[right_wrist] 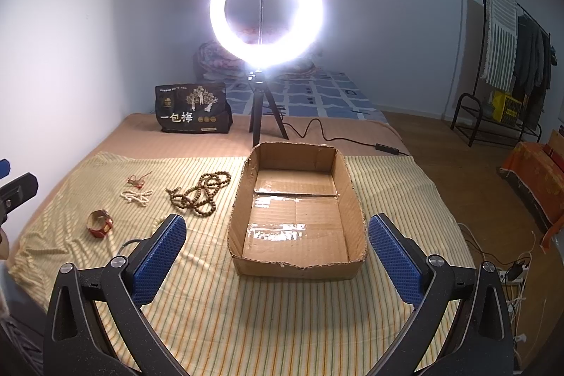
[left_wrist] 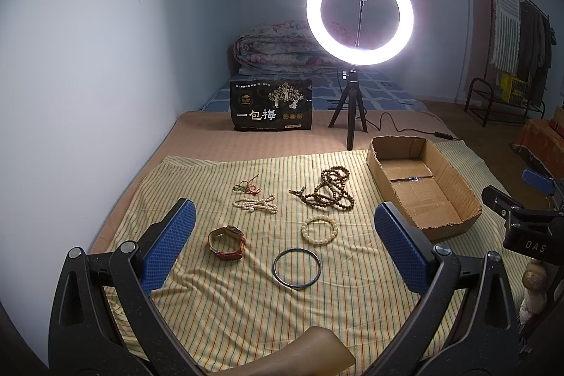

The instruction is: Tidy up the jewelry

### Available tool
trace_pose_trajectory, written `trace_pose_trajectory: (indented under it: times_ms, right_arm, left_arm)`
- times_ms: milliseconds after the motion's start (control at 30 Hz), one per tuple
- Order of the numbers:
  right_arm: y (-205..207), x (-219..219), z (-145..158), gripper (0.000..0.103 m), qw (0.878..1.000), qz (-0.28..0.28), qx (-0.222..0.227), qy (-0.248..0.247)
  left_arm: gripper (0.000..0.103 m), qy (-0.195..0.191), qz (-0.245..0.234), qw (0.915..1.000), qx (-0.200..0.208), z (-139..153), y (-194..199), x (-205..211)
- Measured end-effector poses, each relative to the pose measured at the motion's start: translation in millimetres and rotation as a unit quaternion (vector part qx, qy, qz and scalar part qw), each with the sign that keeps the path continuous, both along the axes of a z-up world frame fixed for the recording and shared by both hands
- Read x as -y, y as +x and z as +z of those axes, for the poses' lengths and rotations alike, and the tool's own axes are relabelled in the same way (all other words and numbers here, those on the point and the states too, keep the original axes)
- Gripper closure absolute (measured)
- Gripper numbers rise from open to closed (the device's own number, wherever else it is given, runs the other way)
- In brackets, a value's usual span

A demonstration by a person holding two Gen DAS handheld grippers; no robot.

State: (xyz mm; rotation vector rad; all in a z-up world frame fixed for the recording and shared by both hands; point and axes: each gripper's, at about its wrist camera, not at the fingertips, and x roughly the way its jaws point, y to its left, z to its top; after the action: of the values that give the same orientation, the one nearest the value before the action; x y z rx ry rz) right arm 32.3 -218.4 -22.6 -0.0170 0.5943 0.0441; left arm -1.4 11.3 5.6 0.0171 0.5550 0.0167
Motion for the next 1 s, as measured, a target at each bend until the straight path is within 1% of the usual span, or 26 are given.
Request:
trace_pose_trajectory:
  times_ms: [1000]
  right_arm:
    - [0.0,-5.1,-0.6,0.001,1.0,0.003,-0.003,0.004]
  left_arm:
    - [0.0,0.002,0.004,1.0,-0.003,-0.3,1.9,-4.7]
